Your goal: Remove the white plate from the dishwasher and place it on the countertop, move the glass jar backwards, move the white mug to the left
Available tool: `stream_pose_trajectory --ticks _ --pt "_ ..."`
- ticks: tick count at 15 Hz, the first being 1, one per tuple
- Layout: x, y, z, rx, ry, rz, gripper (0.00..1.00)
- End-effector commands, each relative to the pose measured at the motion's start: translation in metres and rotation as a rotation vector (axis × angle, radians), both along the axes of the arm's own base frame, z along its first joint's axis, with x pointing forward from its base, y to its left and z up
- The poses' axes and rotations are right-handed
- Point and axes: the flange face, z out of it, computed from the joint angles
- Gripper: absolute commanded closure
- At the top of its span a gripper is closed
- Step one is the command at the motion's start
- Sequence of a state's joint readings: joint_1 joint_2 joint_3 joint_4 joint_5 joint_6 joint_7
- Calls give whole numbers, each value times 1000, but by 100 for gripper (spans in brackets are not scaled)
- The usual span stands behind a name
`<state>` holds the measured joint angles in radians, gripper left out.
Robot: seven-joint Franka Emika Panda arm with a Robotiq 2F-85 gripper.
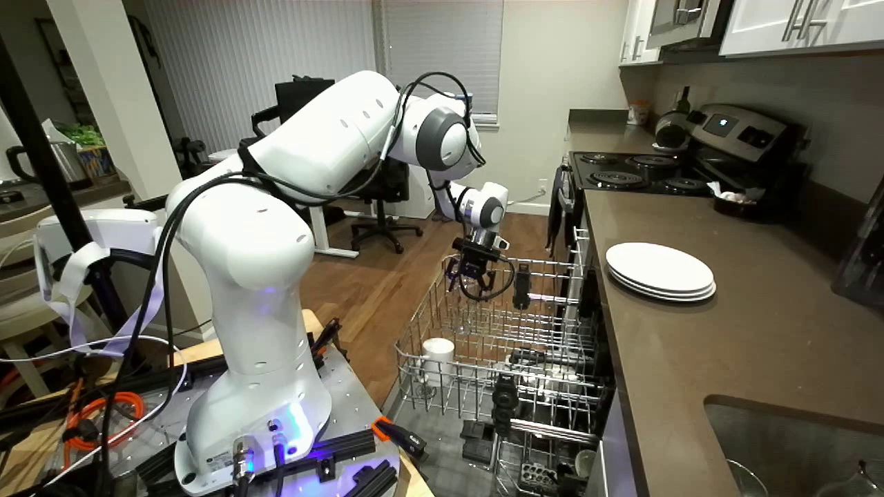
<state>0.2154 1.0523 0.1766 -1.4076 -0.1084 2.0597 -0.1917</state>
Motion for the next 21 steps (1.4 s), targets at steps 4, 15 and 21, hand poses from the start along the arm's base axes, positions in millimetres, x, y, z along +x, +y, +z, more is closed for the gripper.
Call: stream_pose_trajectory --ticks 4,15,21 --pt "6 -1 3 -25 7 22 33" --pt "-5 15 50 -86 -104 61 33" --pt "-29 21 90 -89 -163 58 33"
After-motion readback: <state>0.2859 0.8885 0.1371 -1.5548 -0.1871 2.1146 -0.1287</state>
